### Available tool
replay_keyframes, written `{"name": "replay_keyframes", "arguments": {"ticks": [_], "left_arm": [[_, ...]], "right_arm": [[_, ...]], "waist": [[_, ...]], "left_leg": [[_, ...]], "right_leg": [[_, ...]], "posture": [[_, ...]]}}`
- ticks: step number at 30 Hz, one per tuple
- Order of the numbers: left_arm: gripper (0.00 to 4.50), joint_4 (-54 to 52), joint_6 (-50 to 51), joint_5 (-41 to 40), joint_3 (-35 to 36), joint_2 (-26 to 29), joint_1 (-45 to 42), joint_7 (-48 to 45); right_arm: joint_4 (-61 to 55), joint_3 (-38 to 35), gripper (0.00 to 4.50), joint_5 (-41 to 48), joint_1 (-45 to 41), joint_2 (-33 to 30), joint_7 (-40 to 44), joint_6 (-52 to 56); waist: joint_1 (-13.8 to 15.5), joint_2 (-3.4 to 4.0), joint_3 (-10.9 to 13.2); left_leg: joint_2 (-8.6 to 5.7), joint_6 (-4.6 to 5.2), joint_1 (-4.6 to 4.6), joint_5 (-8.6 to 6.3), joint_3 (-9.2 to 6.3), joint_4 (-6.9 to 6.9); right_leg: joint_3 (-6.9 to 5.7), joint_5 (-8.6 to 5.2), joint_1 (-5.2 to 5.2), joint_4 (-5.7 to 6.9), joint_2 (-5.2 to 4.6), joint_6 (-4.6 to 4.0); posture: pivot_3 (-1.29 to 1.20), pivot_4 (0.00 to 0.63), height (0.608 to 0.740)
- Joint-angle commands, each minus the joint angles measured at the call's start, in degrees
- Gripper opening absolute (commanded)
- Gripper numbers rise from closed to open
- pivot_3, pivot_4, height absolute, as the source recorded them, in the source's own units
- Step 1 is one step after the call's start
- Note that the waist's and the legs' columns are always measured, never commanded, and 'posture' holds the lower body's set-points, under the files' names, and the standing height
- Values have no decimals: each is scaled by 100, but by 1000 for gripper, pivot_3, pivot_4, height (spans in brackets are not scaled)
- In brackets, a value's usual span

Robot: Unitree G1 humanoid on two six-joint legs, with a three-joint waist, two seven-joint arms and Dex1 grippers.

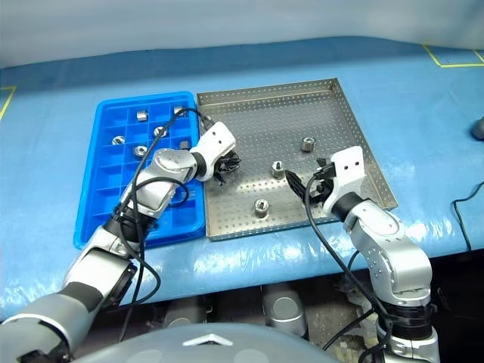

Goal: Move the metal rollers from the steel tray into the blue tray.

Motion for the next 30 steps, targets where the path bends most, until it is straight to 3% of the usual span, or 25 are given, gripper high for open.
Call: {"name": "replay_keyframes", "arguments": {"ticks": [1,6,14,23,30], "left_arm": [[816,-293,-26,-286,363,94,2,-225],[816,-380,-64,-468,499,386,-11,-542],[3400,-273,-196,-314,411,698,-170,-618],[3400,39,-417,37,246,609,-354,-403],[3400,443,-580,780,-788,888,-561,-1010]], "right_arm": [[-117,-7,4500,-10,-39,39,17,-165],[-101,58,4500,-71,-11,119,-6,-240],[-29,173,4500,-182,7,272,-19,-393],[-21,194,4500,-241,18,307,-10,-481],[-59,230,4500,-277,21,356,-24,-489]], "waist": [[-3,0,0],[-7,0,0],[-7,0,0],[-24,0,0],[-35,3,-2]], "left_leg": [[0,0,0,0,0,0],[0,0,0,0,0,0],[-1,0,-2,0,0,1],[-1,0,-2,0,-1,1],[-3,0,1,0,-1,1]], "right_leg": [[0,0,-1,0,0,0],[0,0,0,0,0,0],[0,0,-2,-1,-2,0],[-1,0,-2,-2,-1,0],[-1,0,3,-2,-2,0]], "posture": [[-167,150,740],[-179,150,740],[-188,150,740],[-197,150,740],[-206,150,740]]}}
